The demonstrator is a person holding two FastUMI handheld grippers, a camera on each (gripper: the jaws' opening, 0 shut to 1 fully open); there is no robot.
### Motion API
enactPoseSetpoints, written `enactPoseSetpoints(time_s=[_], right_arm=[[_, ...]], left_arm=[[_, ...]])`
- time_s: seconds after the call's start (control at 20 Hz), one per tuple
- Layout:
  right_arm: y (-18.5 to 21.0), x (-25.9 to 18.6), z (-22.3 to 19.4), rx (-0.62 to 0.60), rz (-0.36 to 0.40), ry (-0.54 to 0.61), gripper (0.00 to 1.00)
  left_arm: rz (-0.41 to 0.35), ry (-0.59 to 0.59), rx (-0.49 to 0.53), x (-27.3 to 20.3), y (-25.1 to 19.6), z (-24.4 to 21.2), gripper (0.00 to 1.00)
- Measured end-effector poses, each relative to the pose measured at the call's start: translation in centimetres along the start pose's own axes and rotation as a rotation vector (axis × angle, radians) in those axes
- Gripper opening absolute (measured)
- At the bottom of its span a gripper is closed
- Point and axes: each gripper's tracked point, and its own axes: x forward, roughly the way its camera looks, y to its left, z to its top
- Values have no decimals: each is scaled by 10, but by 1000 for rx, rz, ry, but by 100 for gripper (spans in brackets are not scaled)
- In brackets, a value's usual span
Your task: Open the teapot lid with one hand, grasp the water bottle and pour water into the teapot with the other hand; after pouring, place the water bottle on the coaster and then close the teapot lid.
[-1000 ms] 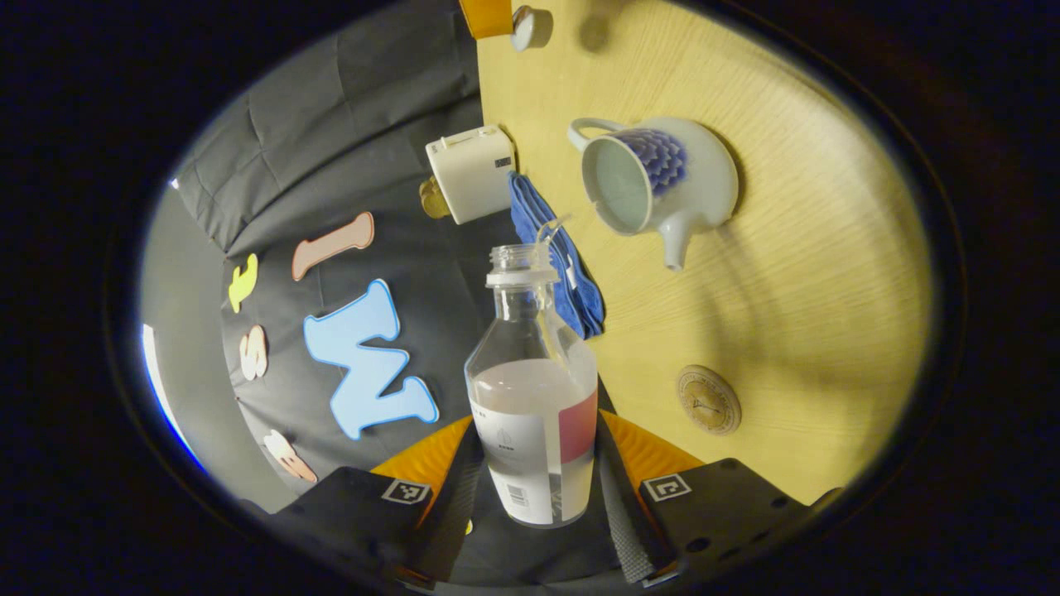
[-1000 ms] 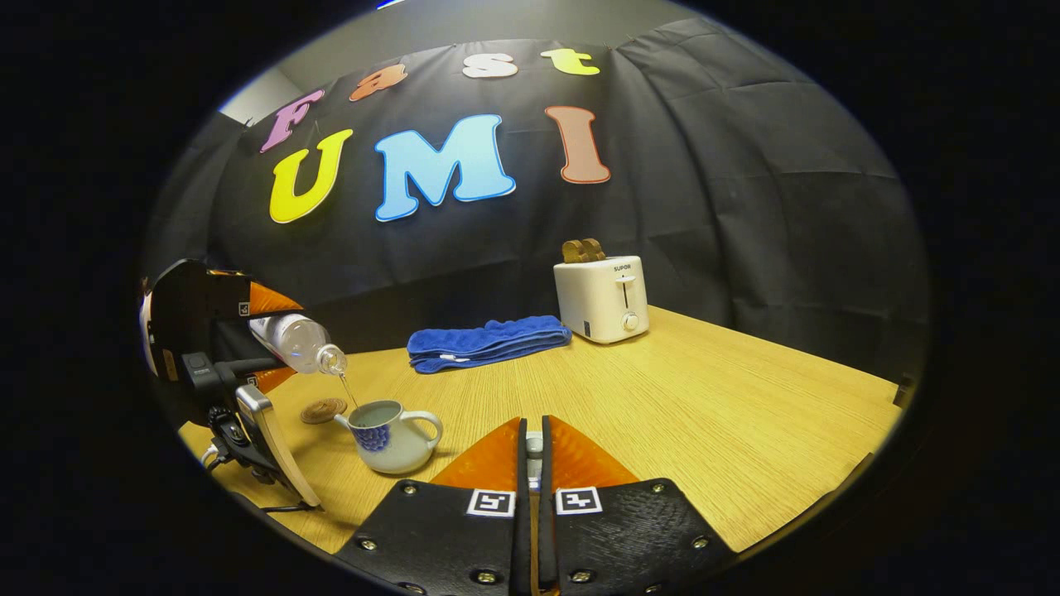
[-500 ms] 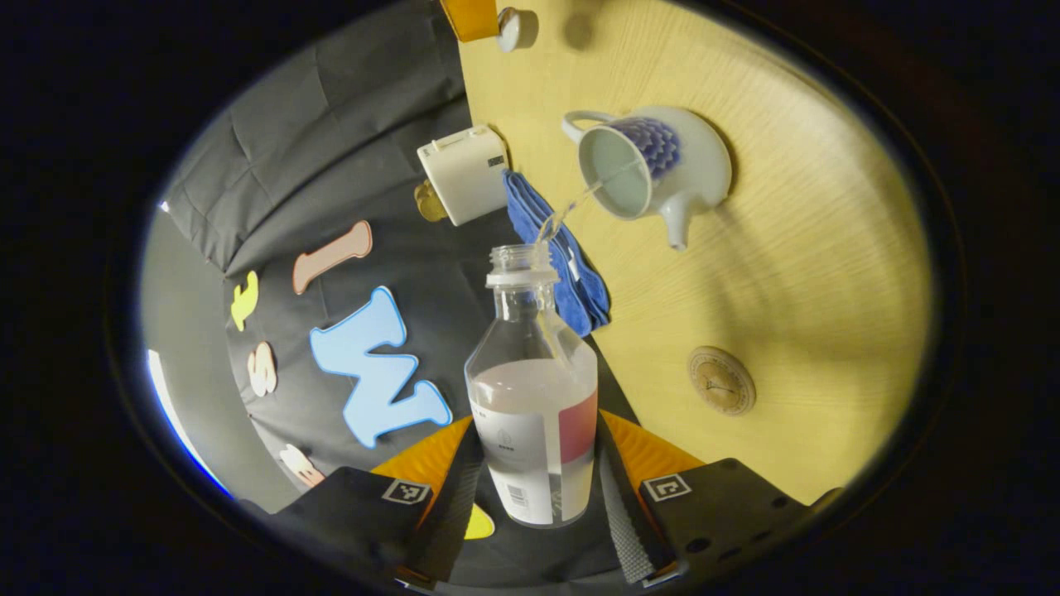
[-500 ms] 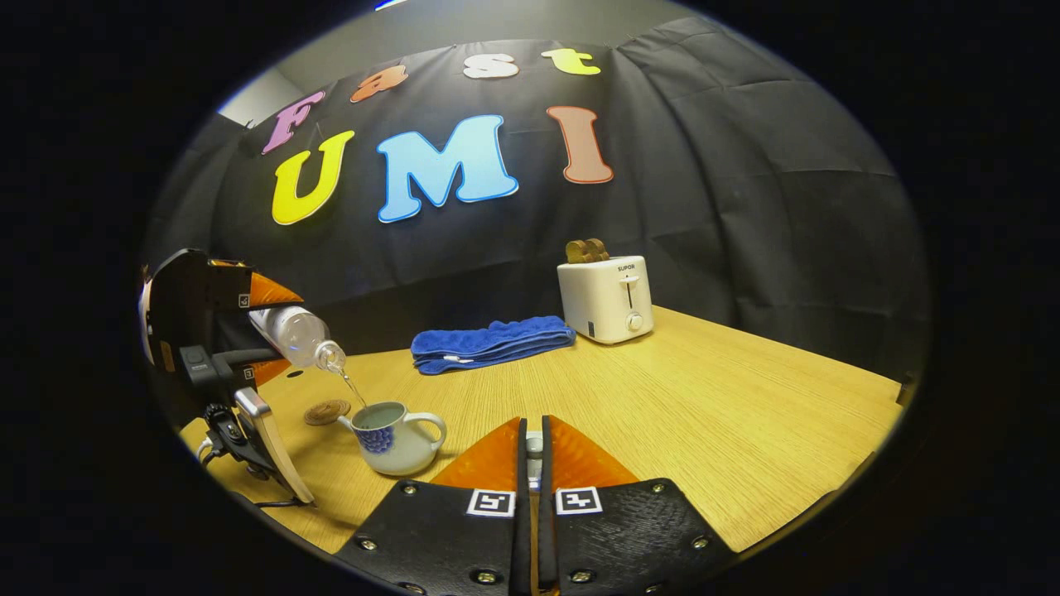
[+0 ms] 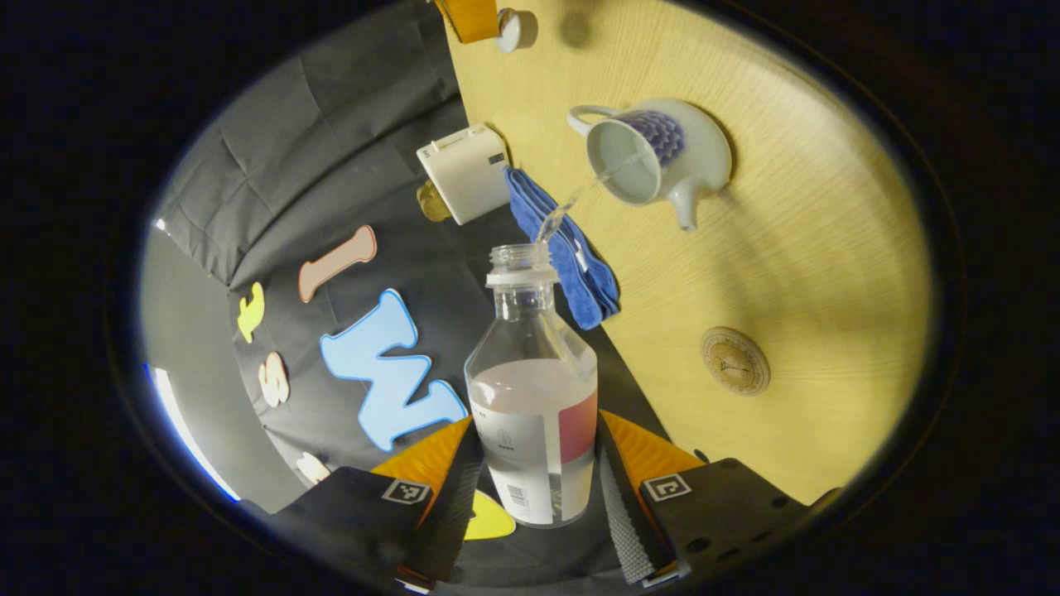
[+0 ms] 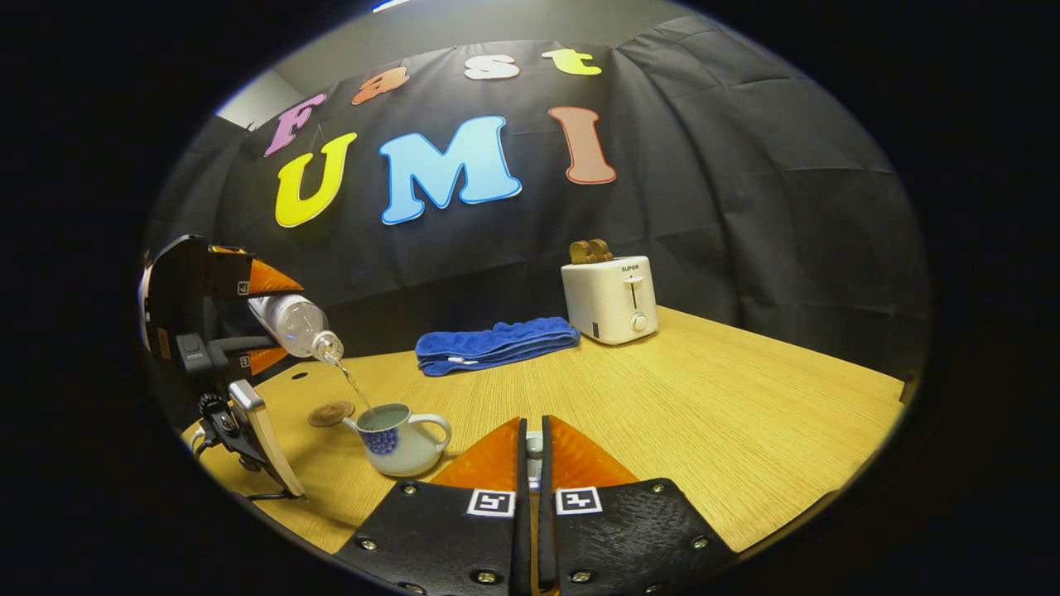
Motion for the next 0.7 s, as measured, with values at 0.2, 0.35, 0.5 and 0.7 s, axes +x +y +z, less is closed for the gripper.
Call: enactPoseSetpoints(time_s=[0.2,0.35,0.5,0.7], right_arm=[[0,0,1,1,4,-3,4],[1,-1,1,3,8,-4,4],[1,-1,1,-1,12,-6,4],[1,-3,2,5,16,-10,4]], left_arm=[[11,0,29,-3,7,-1,84],[16,3,52,-4,13,-2,84],[19,6,70,-7,16,-2,84],[19,8,102,-6,18,0,84]])
